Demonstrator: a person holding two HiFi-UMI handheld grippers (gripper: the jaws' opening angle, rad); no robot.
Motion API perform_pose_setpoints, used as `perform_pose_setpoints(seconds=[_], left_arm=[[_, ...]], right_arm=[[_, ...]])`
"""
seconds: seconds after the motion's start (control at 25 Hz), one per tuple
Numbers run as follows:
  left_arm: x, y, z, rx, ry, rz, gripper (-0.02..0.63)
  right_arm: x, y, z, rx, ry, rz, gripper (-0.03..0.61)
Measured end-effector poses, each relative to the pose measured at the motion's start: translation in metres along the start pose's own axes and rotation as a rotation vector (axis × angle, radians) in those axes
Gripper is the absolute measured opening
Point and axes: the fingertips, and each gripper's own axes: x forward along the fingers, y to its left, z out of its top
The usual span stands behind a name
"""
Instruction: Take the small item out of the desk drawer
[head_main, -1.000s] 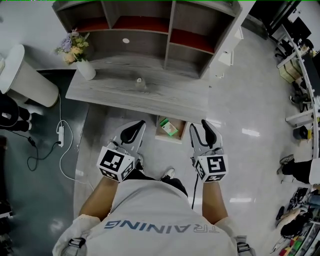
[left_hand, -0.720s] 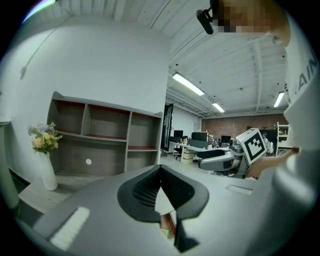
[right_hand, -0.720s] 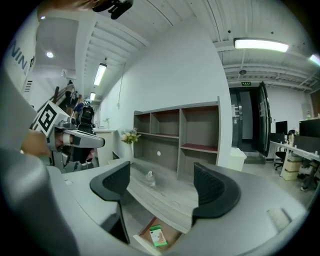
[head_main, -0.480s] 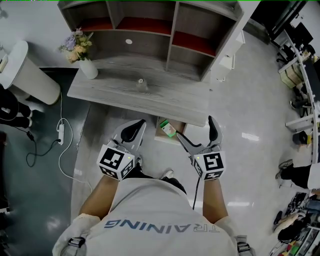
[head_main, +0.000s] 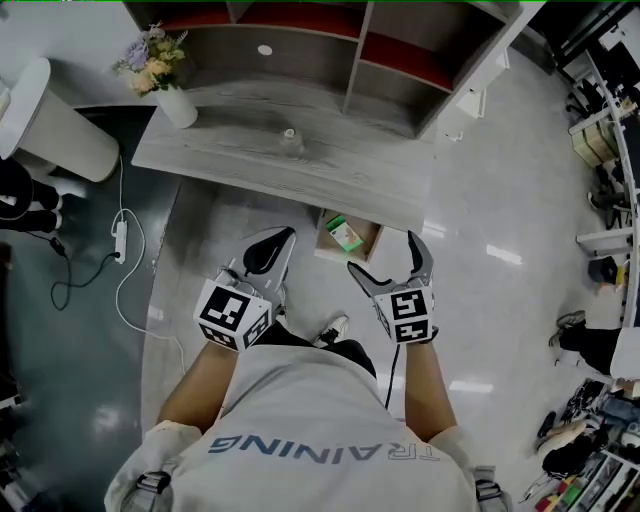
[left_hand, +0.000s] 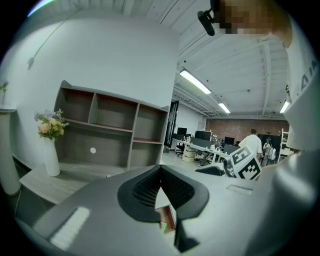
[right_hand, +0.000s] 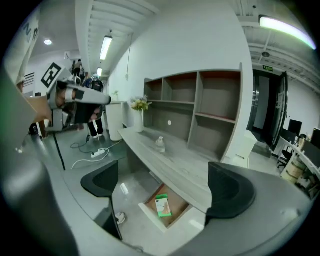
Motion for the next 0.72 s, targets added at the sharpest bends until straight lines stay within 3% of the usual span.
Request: perform_pose_setpoints(seconds=[0.44, 0.72], left_arm=[[-0.006, 0.036, -0.065, -0.087, 0.102, 0.073, 0.002], [-0.001, 0.059, -0.096, -0.085, 0.156, 0.090, 0.002]], right_arm=[[0.095, 0.022, -0.122, -0.057, 0.277, 0.022, 0.560], [0.161, 0.013, -0.185, -0.060, 0.374, -0.060, 0.538]])
